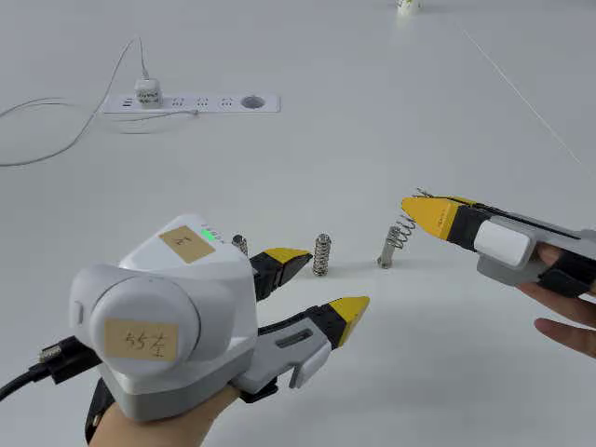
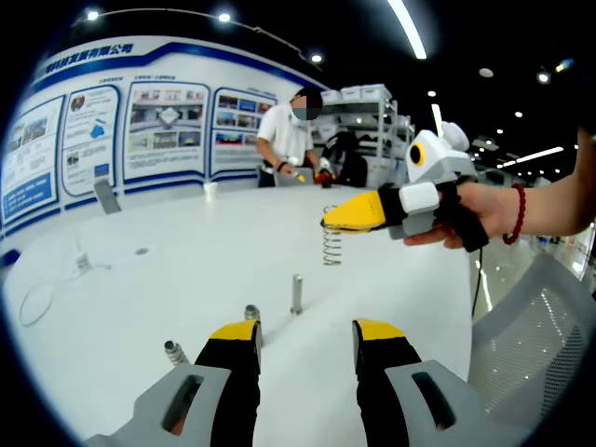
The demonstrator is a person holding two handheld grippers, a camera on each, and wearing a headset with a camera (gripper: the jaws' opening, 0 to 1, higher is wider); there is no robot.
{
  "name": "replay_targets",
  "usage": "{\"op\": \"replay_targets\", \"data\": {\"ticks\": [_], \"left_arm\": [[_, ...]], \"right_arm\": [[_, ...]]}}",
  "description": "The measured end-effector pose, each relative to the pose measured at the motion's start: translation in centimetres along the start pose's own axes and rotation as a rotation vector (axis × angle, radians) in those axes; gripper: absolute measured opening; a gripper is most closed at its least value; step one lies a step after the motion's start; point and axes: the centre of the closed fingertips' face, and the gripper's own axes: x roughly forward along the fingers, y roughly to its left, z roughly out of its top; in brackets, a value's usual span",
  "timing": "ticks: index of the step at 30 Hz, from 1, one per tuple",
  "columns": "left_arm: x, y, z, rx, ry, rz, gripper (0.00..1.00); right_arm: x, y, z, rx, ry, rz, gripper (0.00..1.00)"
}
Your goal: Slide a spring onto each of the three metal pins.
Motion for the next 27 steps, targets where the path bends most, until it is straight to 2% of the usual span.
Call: {"op": "replay_targets", "data": {"ticks": [3, 7, 15, 23, 27], "left_arm": [[-0.4, 0.5, -0.1, 0.0, 0.003, 0.019, 0.44], [-0.9, 1.2, -0.1, 0.019, -0.004, 0.05, 0.5], [-1.7, 2.0, -0.5, 0.023, -0.002, 0.082, 0.62], [-2.4, 3.1, -1.0, 0.05, 0.02, 0.128, 0.74], [-2.6, 3.5, -1.3, 0.029, 0.025, 0.14, 0.79]], "right_arm": [[0.1, -0.4, 0.1, -0.026, -0.001, -0.012, 0.11], [0.4, -1.2, 0.2, -0.117, 0.005, -0.044, 0.11], [1.2, -2.0, 0.2, -0.24, 0.019, -0.073, 0.11], [1.9, -3.2, 0.4, -0.28, 0.02, -0.1, 0.11], [2.3, -3.8, 0.3, -0.296, 0.025, -0.109, 0.11]]}}
